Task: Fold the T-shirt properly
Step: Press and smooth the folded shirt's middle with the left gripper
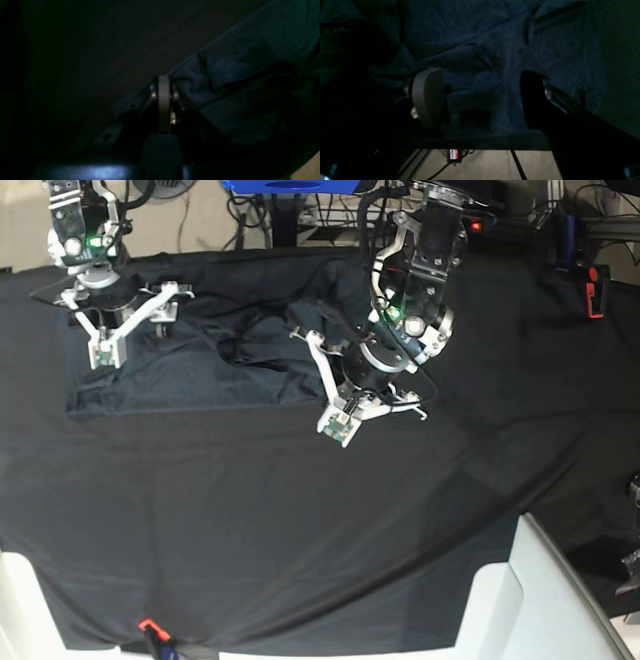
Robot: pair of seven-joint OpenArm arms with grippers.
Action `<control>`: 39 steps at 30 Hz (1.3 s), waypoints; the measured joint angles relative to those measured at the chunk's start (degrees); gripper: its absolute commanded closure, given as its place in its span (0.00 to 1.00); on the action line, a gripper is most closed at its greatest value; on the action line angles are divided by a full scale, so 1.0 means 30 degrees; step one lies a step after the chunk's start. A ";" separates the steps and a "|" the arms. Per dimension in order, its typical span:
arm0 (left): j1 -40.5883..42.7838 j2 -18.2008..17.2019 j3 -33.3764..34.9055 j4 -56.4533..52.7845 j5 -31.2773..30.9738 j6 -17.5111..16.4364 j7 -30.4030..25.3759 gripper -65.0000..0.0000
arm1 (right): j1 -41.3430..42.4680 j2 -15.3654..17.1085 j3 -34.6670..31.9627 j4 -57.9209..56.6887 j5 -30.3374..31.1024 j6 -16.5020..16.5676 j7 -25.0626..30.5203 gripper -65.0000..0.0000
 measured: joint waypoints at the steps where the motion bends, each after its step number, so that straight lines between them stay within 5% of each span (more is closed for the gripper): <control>1: 0.0124 0.0000 -0.0080 -0.0226 0.0117 -0.0117 0.0029 1.00 | 0.0000 0.0007 0.0000 0.0000 0.0000 -0.0007 0.0000 0.31; 18: 0.0991 0.0095 0.0007 -0.1683 0.0306 -0.0168 0.0138 1.00 | 0.0000 -0.0007 -0.0015 0.0000 0.0000 -0.0007 -0.0007 0.31; 39: 0.1989 -0.0277 0.6594 -0.1741 0.0204 -0.0138 0.0291 1.00 | 0.0109 0.0000 0.0073 0.0000 0.0000 -0.0007 0.0000 0.31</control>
